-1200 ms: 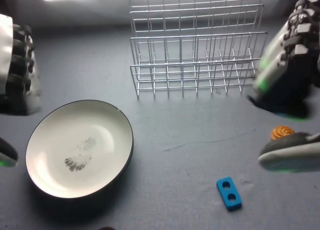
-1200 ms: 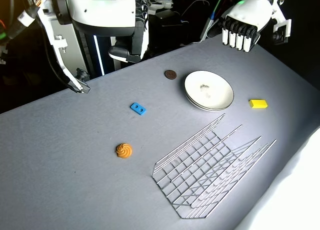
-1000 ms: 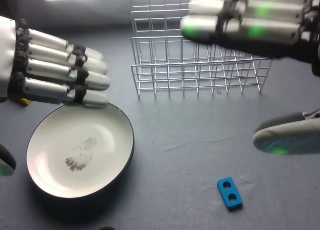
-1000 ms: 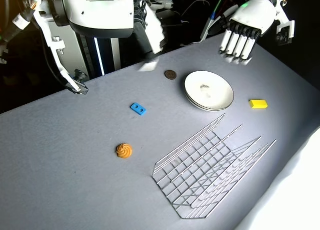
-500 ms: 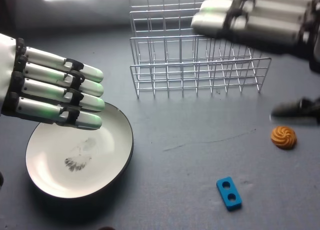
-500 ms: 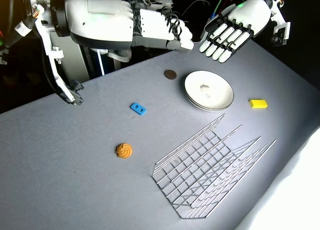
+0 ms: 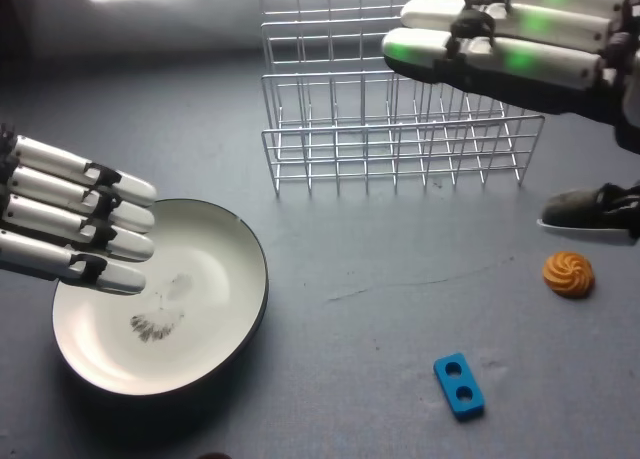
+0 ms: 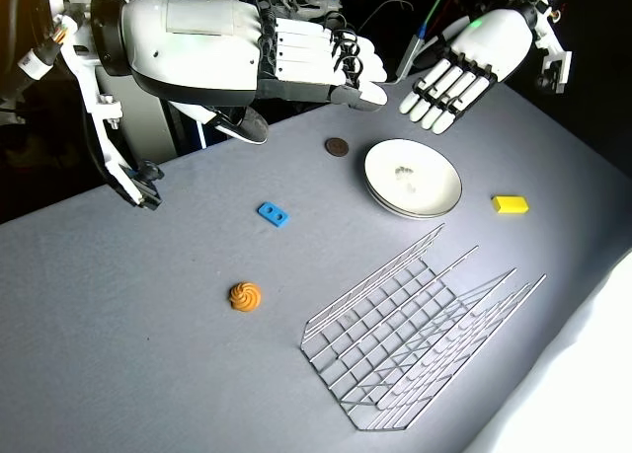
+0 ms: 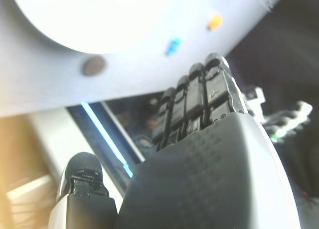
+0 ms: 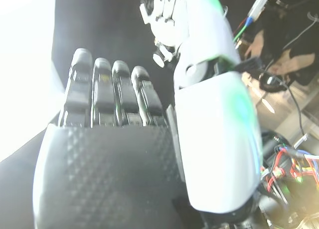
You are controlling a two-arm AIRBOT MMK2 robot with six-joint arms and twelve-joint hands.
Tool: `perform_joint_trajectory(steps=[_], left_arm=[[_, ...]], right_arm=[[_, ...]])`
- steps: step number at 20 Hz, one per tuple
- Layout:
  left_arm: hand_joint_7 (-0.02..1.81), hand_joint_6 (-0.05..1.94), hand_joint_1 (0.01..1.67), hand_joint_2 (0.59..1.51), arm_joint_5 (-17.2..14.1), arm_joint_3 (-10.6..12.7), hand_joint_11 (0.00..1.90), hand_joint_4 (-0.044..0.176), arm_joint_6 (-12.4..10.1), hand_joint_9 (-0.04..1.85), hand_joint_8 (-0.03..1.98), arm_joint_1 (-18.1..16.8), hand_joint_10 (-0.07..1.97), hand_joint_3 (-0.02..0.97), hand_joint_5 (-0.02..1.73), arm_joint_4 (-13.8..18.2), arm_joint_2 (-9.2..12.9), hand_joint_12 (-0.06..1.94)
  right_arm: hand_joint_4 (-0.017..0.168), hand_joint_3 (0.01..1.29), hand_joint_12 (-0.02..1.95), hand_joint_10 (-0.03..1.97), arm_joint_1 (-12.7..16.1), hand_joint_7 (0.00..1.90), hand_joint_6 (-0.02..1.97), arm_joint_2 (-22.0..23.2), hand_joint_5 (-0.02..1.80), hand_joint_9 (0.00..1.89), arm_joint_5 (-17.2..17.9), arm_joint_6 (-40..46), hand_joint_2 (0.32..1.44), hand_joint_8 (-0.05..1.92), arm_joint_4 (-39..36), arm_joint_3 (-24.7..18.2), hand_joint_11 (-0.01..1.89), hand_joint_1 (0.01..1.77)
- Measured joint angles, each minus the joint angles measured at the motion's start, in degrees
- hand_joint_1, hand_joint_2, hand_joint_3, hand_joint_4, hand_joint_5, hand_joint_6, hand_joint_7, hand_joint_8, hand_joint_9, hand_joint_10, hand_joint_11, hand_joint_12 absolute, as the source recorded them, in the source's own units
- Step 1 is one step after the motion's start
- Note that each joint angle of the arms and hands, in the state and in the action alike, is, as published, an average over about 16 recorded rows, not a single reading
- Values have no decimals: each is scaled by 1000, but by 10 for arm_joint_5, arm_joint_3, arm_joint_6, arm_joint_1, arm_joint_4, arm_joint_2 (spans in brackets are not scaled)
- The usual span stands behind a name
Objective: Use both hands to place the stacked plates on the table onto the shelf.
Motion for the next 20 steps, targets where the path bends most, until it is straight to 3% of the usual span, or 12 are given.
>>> perform_joint_trajectory(steps=[11,20], left_arm=[[13,-15,17,1112,18,55,14,5,74,22,-15,157,7,30,22,-74,-47,-15],[13,-15,16,1115,49,95,14,4,91,22,-15,213,7,22,22,-103,-76,-14]], right_arm=[[-1,18,224,7,-10,13,16,-30,34,22,-9,-35,1060,11,27,4,15,1037],[1,18,252,7,-45,18,15,-48,43,21,2,-72,1060,11,38,7,15,1022]])
